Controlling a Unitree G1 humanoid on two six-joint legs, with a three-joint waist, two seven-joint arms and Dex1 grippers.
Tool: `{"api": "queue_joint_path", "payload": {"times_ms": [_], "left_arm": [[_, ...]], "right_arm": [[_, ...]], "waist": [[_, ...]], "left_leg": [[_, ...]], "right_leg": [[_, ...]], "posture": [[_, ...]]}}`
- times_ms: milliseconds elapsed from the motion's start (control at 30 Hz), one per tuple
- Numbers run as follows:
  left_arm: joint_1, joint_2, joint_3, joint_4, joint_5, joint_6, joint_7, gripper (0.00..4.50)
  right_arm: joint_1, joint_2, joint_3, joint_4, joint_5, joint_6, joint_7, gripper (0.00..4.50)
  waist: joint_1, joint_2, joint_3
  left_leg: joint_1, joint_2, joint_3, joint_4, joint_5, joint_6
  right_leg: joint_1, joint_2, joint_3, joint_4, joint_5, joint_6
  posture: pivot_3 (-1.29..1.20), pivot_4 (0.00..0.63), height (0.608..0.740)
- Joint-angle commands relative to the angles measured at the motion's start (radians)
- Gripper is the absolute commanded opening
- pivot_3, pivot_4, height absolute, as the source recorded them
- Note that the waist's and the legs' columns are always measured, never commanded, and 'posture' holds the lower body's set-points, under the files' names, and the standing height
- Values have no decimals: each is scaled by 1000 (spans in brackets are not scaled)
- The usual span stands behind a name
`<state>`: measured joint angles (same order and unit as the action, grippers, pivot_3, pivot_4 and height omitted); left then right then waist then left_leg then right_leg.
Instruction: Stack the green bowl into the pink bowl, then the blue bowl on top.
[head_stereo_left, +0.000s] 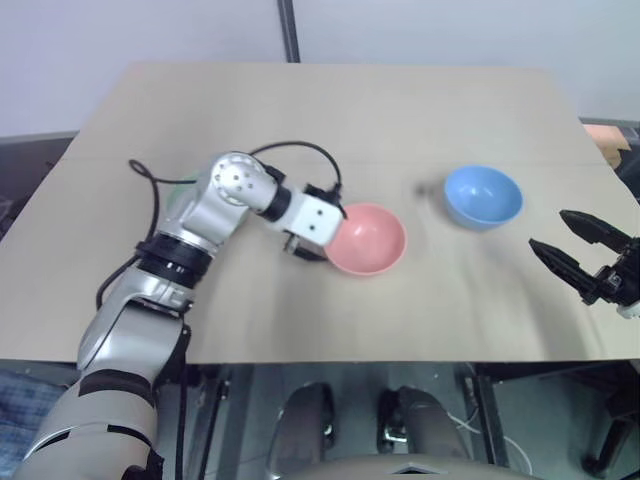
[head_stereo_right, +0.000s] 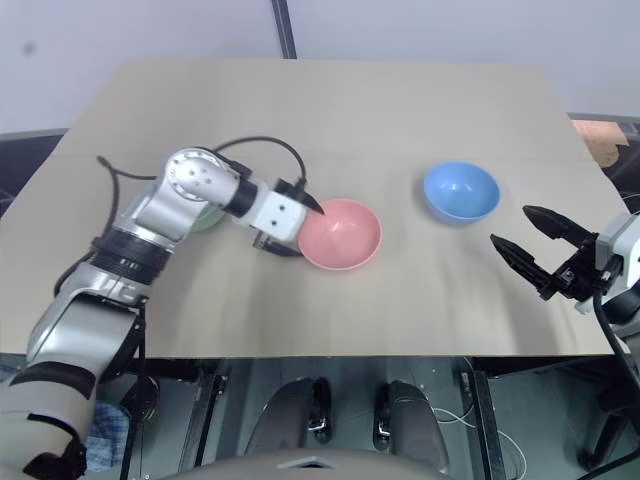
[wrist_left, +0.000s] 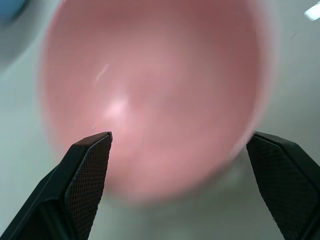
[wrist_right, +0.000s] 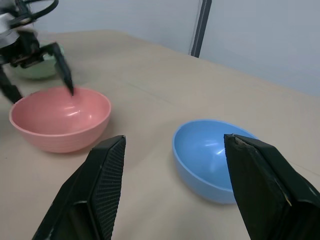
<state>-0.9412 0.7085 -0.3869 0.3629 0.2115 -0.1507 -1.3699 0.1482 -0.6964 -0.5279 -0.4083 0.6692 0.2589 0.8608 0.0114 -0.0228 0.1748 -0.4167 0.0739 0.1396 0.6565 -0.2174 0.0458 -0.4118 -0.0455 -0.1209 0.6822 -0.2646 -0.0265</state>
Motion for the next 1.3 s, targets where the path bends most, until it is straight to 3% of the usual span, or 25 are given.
{"api": "queue_joint_path", "payload": {"times_ms": [33, 533, 733, 967, 1167, 1300], "left_arm": [[40, 68, 80, -48, -2, 167, 34, 4445], [341, 268, 196, -206, 53, 496, 205, 4445], [318, 234, 260, -263, 24, 575, 301, 4445], [325, 301, 303, -332, 34, 640, 342, 4445], [490, 411, 390, -446, 25, 766, 333, 4445], [587, 427, 434, -504, 4, 818, 349, 4445]], "right_arm": [[0, -12, -17, -18, 16, -4, 12, 3436], [5, -123, 70, -157, 148, 109, 186, 3436], [-19, -134, 96, -131, 134, 108, 216, 3436], [-12, -132, 98, -105, 119, 102, 245, 3436], [11, -141, 86, -110, 131, 108, 276, 3436], [7, -138, 96, -104, 125, 106, 281, 3436]], "waist": [[-1, 0, 0], [2, 0, -1], [3, 0, -1], [2, -1, -1], [0, -1, -1], [5, -1, -1]], "left_leg": [[0, 0, 0, 0, 0, 0], [1, 1, 0, -1, -2, 4], [1, 1, 0, -1, -2, 4], [0, 0, 0, 0, -2, 4], [1, 1, 0, -1, -2, 4], [1, 1, 0, -2, -3, 4]], "right_leg": [[0, 0, 0, 0, 0, 0], [0, -1, 0, 0, 0, 0], [0, -1, 0, 1, 0, 0], [0, -2, 0, 1, 0, 0], [-1, -1, 0, 1, 0, 0], [-1, -2, 0, 1, 0, 0]], "posture": [[0, 150, 740], [0, 150, 740], [0, 150, 740], [0, 150, 740], [0, 150, 740], [0, 150, 740]]}}
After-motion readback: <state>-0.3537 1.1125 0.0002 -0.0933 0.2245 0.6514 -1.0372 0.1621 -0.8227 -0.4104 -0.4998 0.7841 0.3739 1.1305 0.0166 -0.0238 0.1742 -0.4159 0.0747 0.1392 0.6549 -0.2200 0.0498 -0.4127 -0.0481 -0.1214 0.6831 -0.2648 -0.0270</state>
